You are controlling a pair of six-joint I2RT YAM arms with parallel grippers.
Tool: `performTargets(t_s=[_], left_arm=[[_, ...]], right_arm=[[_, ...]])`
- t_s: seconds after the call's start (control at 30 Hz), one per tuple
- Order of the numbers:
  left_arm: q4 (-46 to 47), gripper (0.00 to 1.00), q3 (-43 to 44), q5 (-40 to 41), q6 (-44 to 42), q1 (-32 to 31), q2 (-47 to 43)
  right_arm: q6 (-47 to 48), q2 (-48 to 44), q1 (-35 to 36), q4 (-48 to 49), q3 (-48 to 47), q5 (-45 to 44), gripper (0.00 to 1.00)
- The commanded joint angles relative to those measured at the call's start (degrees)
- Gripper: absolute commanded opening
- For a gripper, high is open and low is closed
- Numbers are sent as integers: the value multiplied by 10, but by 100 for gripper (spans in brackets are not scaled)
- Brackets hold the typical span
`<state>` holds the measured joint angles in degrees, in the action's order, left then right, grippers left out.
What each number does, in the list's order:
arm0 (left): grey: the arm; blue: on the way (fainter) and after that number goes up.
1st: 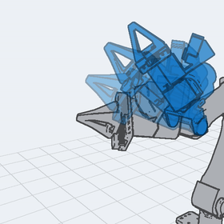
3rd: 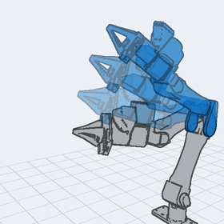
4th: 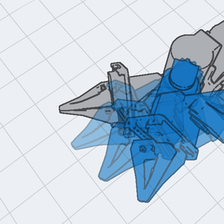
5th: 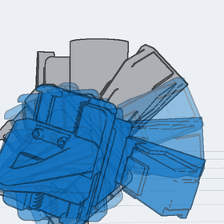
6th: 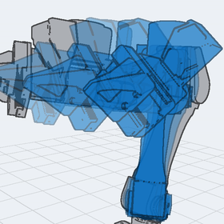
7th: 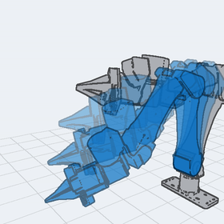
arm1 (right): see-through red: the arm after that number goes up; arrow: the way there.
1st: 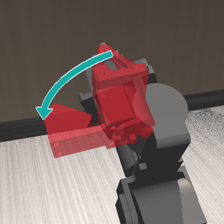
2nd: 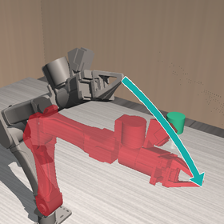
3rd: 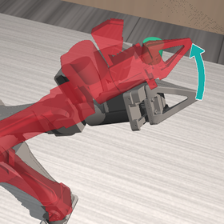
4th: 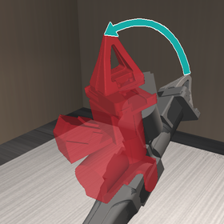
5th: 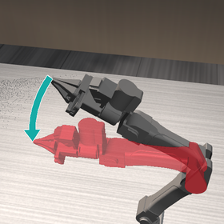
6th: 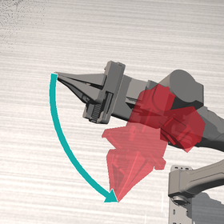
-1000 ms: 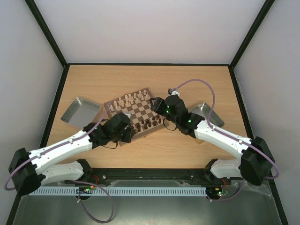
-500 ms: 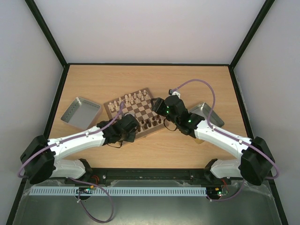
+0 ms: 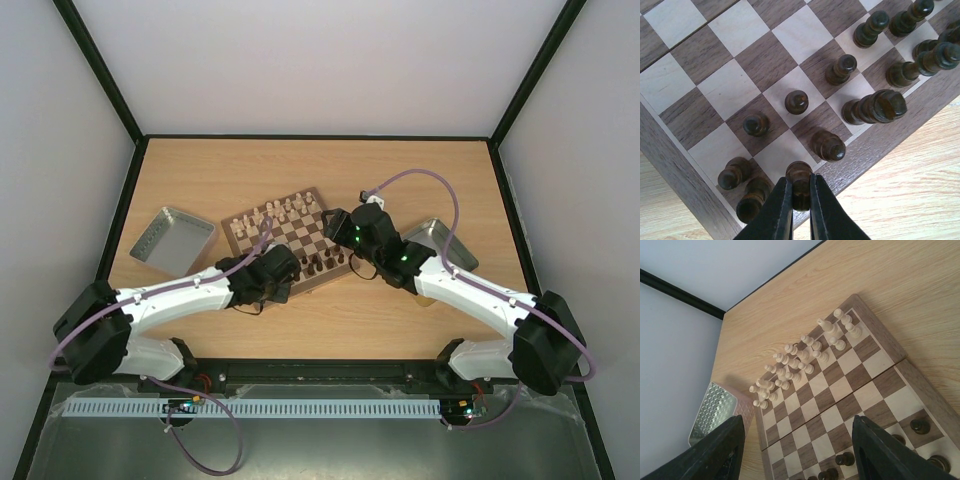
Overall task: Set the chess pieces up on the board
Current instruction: Place the chess piece on the chessboard.
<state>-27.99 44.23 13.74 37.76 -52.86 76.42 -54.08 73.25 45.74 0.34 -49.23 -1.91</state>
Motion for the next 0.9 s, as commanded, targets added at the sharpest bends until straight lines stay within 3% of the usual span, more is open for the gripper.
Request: performTargets(t_s=[0.0, 0.23, 0.47, 0.87], left_arm=[[-1, 9, 10, 20, 0, 0, 15], [-5, 11, 15, 24, -1, 3, 29], [-21, 26, 26, 25, -1, 14, 26], [-32, 31, 36, -36, 5, 56, -46]], right_arm=[[8, 7, -1, -8, -8, -9, 59], [9, 8, -1, -8, -7, -8, 59], [9, 7, 0, -9, -7, -5, 59], [8, 6, -1, -9, -8, -1, 59]])
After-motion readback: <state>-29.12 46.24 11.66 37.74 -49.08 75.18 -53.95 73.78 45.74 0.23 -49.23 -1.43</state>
